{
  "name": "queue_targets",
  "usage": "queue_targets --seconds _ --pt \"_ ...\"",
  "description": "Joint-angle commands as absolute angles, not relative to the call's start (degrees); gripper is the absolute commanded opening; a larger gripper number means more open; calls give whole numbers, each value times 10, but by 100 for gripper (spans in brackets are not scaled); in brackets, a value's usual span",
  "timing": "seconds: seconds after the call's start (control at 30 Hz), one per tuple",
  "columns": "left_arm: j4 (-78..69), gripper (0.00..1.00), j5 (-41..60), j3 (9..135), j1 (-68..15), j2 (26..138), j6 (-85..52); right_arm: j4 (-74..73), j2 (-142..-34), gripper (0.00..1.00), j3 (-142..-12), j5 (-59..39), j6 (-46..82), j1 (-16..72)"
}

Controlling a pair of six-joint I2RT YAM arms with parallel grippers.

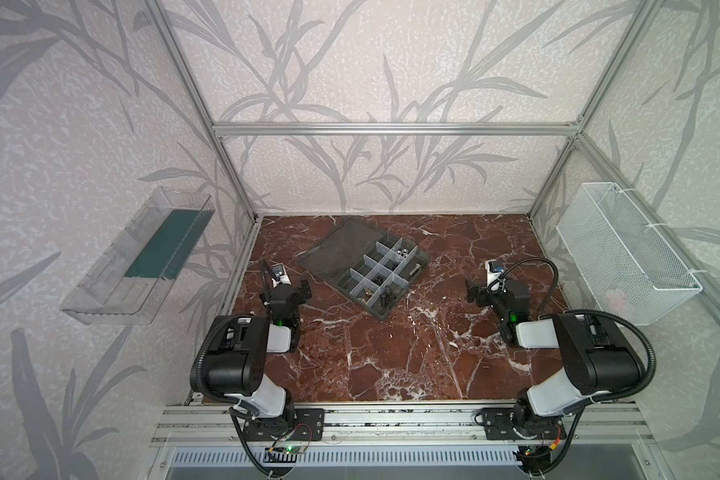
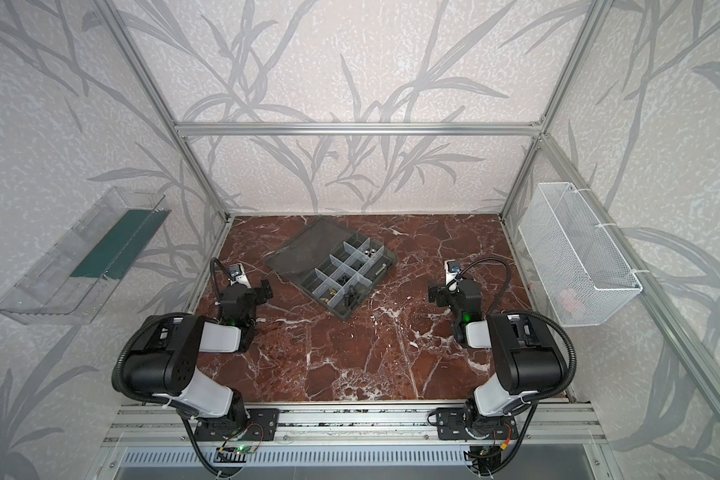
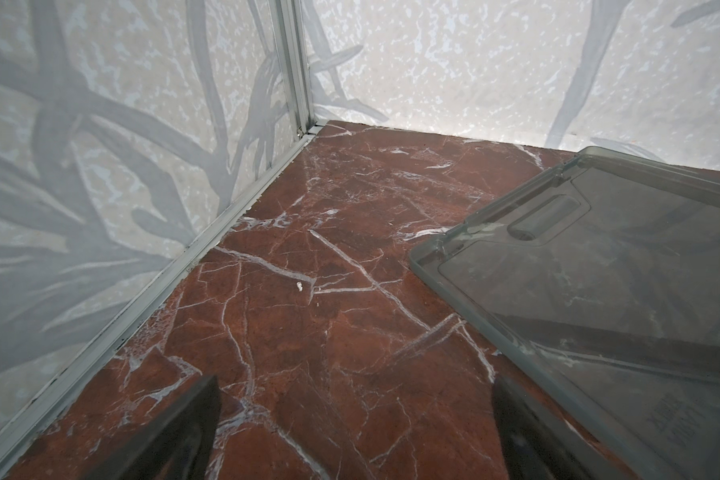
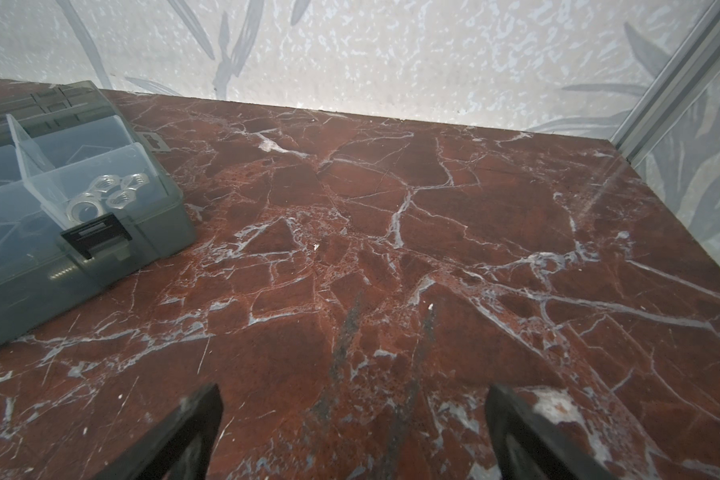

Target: Sort the screws and nuts into containers

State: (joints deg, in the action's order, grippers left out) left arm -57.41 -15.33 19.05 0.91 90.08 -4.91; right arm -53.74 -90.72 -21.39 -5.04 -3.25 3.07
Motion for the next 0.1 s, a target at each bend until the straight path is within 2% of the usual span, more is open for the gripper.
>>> queue_targets --seconds 0.0,0.07 --pt "-575 99 -156 200 9 900 -43 -557 -908 99 -216 -52 -36 33" --pt "-576 100 -156 200 9 900 -43 -557 -908 99 -216 -52 -36 33"
